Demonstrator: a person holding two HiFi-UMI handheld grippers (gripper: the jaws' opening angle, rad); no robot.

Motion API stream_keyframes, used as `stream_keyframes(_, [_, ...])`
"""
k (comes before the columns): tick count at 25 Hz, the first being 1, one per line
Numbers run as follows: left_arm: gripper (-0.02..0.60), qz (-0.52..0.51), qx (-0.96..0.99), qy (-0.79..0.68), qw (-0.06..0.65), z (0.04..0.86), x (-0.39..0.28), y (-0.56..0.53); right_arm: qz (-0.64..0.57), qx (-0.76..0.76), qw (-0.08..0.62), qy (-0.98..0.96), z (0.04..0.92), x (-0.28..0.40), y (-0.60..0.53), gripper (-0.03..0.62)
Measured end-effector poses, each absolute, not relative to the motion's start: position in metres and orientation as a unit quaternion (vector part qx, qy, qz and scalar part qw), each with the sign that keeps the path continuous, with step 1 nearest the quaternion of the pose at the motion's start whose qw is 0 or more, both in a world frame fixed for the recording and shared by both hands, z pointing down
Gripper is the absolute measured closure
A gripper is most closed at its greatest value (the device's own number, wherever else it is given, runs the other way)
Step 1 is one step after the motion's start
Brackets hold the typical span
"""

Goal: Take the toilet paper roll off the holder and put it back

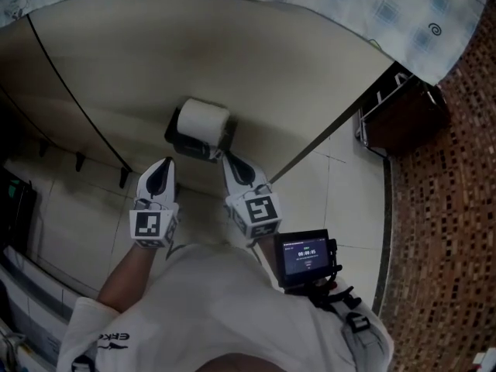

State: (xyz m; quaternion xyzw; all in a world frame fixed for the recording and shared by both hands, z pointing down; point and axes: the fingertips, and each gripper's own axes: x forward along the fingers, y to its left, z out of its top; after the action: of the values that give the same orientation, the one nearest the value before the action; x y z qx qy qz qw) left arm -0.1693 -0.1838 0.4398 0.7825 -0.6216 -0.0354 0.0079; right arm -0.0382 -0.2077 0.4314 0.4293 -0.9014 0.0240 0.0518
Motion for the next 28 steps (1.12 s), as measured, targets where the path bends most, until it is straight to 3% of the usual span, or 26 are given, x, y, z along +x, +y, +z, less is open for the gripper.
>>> stream_keyframes(2, [0.580, -0.030, 0.782, -0.623, 0.006, 0.440, -0.169, -0.188, 0.025, 0.416, 0.065, -0.907, 0.436, -0.040, -0.213, 0.577])
stream_keyframes(5, [0.580, -0.036, 0.779, -0.626, 0.001, 0.440, -0.171, -0.193, 0.021, 0.393, 0.076, -0.916, 0.440, -0.046, -0.221, 0.494])
stream_keyframes(9, [0.580, -0.026, 0.778, -0.628, 0.003, 0.443, -0.170, -0.197, 0.010, 0.352, 0.082, -0.932, 0.431, -0.059, -0.227, 0.290])
stream_keyframes(15, [0.580, -0.028, 0.764, -0.644, 0.008, 0.444, -0.179, -0.204, 0.024, 0.325, 0.106, -0.939, 0.440, -0.065, -0.256, 0.093])
stream_keyframes(21, [0.580, -0.028, 0.759, -0.650, 0.006, 0.444, -0.184, -0.210, 0.055, 0.296, 0.146, -0.943, 0.447, -0.070, -0.280, 0.049])
stream_keyframes(28, [0.580, -0.025, 0.761, -0.649, 0.007, 0.444, -0.186, -0.215, -0.049, 0.237, 0.291, -0.926, 0.448, -0.079, -0.273, 0.040])
